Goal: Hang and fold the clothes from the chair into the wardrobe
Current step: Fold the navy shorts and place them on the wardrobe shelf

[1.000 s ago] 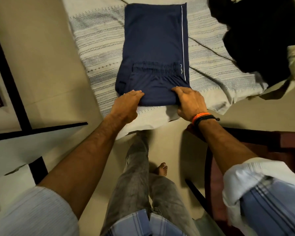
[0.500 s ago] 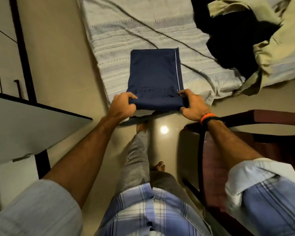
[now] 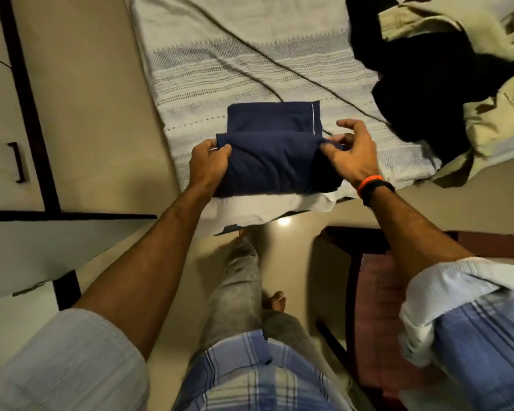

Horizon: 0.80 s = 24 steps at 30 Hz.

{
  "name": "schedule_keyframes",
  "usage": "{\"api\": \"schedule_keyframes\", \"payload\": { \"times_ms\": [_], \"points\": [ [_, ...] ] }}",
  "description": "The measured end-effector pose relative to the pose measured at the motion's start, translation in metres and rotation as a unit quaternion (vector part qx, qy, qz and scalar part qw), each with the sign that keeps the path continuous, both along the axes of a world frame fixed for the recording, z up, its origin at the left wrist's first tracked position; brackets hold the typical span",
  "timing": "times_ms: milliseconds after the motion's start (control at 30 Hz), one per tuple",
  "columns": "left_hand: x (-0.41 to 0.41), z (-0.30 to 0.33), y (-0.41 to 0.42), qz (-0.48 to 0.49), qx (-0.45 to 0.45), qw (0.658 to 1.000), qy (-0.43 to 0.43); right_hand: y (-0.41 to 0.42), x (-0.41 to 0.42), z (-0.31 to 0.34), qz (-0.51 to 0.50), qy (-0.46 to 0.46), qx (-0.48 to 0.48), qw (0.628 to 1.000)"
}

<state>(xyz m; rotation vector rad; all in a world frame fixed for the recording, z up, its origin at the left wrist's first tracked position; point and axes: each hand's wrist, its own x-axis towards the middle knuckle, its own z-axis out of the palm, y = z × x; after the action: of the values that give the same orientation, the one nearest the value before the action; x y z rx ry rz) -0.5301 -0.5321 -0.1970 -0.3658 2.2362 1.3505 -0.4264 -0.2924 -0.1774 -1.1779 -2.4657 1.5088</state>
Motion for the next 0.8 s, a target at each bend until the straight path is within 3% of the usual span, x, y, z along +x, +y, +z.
{"api": "schedule_keyframes", "payload": {
  "times_ms": [133,233,367,467,533,667,800],
  "points": [
    [-0.047,-0.026,0.026,0.061,0.056,0.996,-0.015,0.027,-0.051,-0.029,-0.116,-0.017,-0.08,0.99],
    [-0.076,-0.05,0.038,0.039,0.077,0.993,-0.082,0.041,-0.078,-0.069,-0.126,-0.068,-0.182,0.973],
    [-0.089,-0.076,0.037,-0.032,0.02,0.995,-0.091,0.043,-0.09,-0.094,-0.109,-0.098,-0.166,0.975],
    [-0.098,-0.081,0.041,0.083,0.056,0.993,-0.07,0.048,-0.109,-0.093,-0.125,-0.034,-0.155,0.979],
    [-0.111,-0.088,0.044,0.11,0.051,0.99,-0.068,0.056,-0.126,-0.096,-0.134,-0.029,-0.145,0.98],
    [-0.123,-0.101,0.048,-0.019,-0.063,0.995,-0.076,0.055,-0.141,-0.11,-0.067,-0.178,-0.034,0.981],
    [-0.113,-0.099,0.048,-0.072,-0.074,0.994,-0.025,0.039,-0.113,-0.121,-0.077,-0.195,-0.066,0.976]
  ]
}}
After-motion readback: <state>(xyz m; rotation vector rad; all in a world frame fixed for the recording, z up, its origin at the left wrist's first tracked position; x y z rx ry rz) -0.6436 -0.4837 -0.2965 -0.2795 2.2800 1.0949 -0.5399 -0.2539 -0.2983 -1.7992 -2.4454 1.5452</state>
